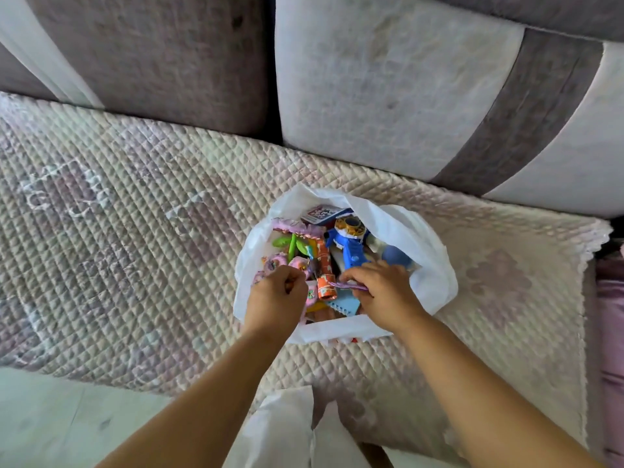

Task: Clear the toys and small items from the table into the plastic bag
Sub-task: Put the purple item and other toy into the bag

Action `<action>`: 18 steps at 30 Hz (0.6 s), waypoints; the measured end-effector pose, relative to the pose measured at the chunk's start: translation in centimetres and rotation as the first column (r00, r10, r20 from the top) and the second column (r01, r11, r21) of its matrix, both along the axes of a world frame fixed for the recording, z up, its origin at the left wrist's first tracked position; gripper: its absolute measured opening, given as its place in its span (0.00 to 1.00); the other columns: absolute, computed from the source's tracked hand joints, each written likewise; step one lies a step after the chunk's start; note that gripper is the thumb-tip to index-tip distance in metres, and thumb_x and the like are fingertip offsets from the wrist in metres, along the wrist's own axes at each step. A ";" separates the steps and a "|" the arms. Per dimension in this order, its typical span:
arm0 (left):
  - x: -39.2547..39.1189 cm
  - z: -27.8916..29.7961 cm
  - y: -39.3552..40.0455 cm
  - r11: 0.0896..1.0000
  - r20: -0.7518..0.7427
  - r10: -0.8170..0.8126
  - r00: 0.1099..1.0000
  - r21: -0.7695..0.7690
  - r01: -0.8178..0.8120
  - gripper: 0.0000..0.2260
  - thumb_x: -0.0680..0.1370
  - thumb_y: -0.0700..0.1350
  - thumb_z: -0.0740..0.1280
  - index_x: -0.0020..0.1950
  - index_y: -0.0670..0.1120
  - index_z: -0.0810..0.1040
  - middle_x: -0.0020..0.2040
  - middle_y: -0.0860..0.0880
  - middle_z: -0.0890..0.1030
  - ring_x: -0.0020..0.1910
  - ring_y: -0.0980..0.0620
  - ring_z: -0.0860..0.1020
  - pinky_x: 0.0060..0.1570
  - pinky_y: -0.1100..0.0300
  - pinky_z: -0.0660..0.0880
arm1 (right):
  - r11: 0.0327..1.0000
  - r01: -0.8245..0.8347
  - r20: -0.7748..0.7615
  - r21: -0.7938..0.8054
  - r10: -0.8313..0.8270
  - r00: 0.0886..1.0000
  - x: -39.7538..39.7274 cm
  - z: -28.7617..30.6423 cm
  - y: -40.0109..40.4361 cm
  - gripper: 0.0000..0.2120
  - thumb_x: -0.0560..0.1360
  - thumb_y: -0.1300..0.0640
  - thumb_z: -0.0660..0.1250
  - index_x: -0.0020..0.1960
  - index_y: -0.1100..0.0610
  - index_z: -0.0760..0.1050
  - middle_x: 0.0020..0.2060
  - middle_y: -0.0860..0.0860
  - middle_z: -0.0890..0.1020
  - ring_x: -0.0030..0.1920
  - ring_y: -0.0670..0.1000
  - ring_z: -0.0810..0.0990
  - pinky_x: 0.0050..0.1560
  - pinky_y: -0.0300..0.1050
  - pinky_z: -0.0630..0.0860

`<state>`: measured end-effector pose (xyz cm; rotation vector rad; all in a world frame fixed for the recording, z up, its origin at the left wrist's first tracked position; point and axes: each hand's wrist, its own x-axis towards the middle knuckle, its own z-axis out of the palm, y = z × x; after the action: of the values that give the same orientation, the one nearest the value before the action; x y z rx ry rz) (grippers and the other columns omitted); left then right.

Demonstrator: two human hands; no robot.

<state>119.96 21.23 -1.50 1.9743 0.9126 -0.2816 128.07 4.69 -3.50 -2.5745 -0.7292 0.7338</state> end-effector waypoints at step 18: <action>1.9 -1.7 -8.9 0.999 0.233 0.052 0.971 -0.021 -0.048 0.10 0.75 0.41 0.64 0.40 0.57 0.75 0.28 0.57 0.75 0.28 0.57 0.71 0.31 0.62 0.71 | 0.996 -0.081 0.173 -0.021 0.084 0.981 -0.9 -1.1 -9.8 0.08 0.66 0.62 0.72 0.41 0.52 0.83 0.37 0.49 0.85 0.53 0.49 0.82 0.71 0.57 0.47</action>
<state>121.84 12.33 -3.22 1.9195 0.8036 -0.0254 127.19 -5.09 -4.60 -2.6586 -0.8918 0.5448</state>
